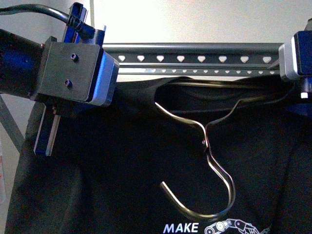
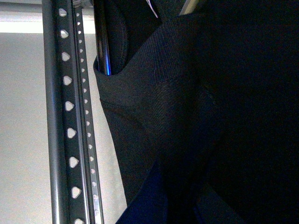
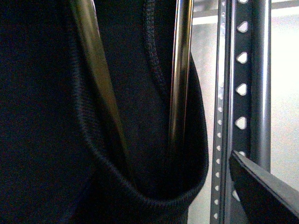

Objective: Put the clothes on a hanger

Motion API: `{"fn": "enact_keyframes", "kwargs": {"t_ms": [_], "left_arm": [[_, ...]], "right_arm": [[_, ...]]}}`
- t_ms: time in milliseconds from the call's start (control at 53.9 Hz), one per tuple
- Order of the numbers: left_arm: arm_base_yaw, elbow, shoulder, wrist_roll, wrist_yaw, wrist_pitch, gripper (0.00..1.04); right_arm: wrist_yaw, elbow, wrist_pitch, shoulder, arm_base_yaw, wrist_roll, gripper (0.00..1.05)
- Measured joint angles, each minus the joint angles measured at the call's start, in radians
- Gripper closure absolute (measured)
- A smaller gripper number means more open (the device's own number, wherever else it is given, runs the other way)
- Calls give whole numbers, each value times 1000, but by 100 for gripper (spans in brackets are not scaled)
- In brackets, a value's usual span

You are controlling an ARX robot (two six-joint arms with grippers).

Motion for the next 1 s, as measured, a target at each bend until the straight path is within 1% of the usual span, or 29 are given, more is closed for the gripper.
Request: {"fn": "enact_keyframes", "kwargs": {"t_ms": [56, 93, 204, 223, 297, 390, 483, 520, 557, 594, 668, 705, 798, 928, 1002], "left_arm": [[2, 0, 0, 0, 0, 0, 100], [2, 0, 0, 0, -1, 0, 100], [3, 0, 0, -1, -3, 0, 100], [4, 1, 0, -1, -4, 0, 100], [4, 2, 0, -3, -3, 0, 100], [4, 3, 0, -16, -1, 0, 100], [4, 4, 0, -33, 1, 0, 100], [4, 4, 0, -35, 1, 0, 100], [4, 4, 0, -31, 2, 0, 92], [3, 4, 0, -24, 5, 0, 87], [3, 5, 0, -19, 5, 1, 80], [2, 5, -1, -16, 8, 2, 74], [2, 8, -5, -13, 10, 5, 58], [2, 9, -5, -12, 9, 5, 44], [2, 9, -5, -12, 10, 5, 33]], "right_arm": [[4, 4, 11, 5, 6, 20, 46], [8, 6, 19, 9, 11, 37, 53], [14, 6, 33, 11, 16, 60, 65], [14, 6, 37, 11, 17, 66, 69], [14, 5, 50, 11, 17, 79, 75], [11, -5, 74, 11, 12, 97, 89], [-4, -23, 81, 10, -1, 117, 98], [-14, -32, 83, 10, -8, 137, 99], [-39, -43, 84, 6, -18, 154, 99], [-41, -58, 85, 0, -24, 161, 100], [-43, -72, 84, -5, -36, 167, 100], [-48, -83, 79, -9, -48, 179, 100], [-59, -119, 58, -29, -96, 222, 100], [-56, -146, 21, -49, -144, 264, 100], [-51, -163, -25, -60, -182, 297, 100]]}}
